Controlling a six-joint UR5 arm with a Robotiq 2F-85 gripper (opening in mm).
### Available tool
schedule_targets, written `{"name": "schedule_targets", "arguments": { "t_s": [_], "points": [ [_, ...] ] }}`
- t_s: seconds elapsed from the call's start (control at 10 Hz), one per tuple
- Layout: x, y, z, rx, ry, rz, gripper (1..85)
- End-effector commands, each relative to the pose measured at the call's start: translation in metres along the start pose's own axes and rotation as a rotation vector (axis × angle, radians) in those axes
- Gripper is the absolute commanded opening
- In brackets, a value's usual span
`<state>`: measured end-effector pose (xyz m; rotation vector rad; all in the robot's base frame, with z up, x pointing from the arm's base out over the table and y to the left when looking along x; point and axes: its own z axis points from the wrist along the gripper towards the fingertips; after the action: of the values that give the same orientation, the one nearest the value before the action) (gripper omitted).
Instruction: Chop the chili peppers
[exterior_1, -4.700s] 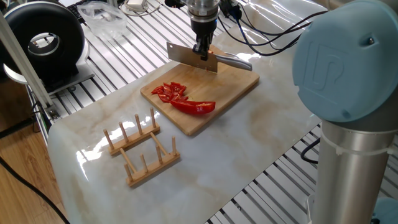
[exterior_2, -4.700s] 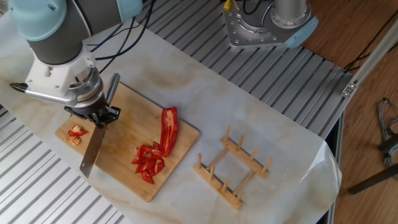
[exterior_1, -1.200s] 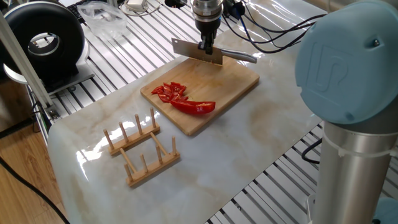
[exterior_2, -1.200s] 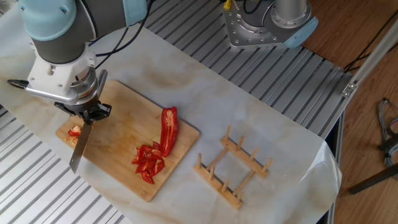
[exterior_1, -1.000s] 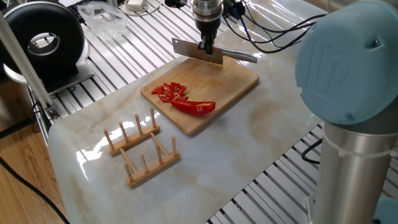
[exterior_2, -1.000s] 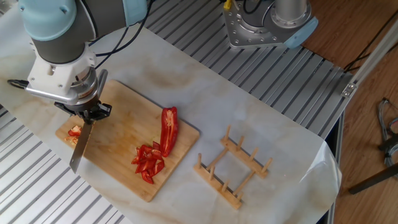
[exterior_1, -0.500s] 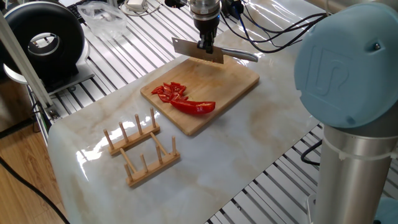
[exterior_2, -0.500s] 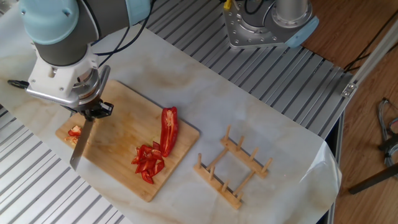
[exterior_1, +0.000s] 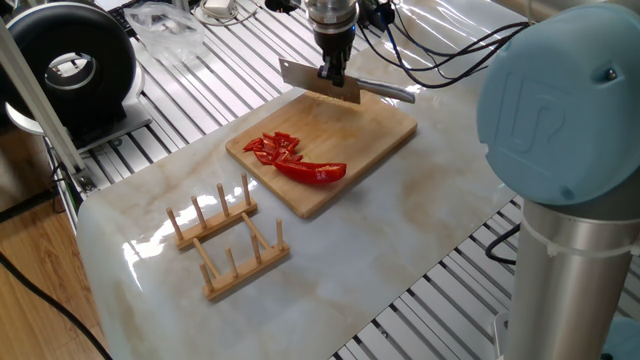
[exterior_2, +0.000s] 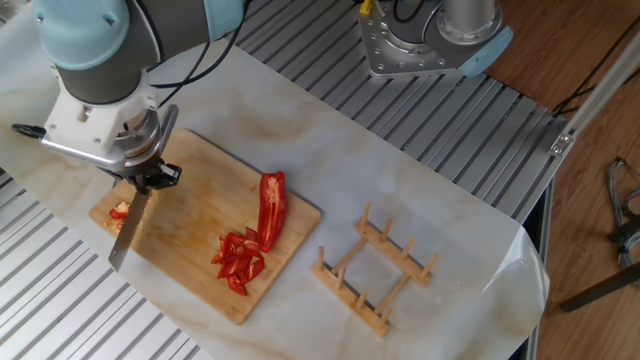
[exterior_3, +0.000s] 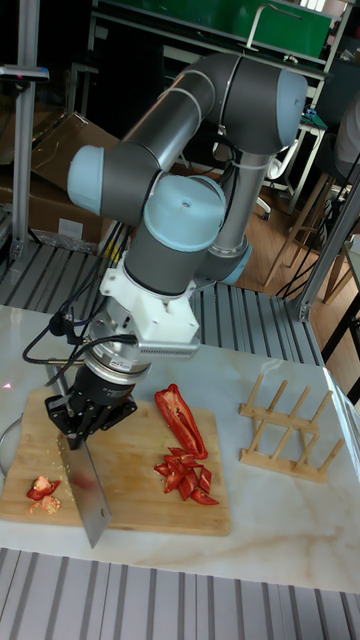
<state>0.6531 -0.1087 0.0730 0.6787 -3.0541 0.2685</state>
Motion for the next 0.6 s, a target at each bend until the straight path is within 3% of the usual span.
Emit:
{"name": "schedule_targets", "arguments": {
  "t_s": [0.0,0.3,0.5],
  "points": [
    [-0.0029,0.0112,0.0052,-0.069,-0.047,0.027,1.3],
    [-0.0068,0.0197,0.0052,-0.104,-0.065,0.043,1.3],
    [-0.0066,0.0189,0.0053,-0.102,-0.063,0.039,1.3]
  ]
}}
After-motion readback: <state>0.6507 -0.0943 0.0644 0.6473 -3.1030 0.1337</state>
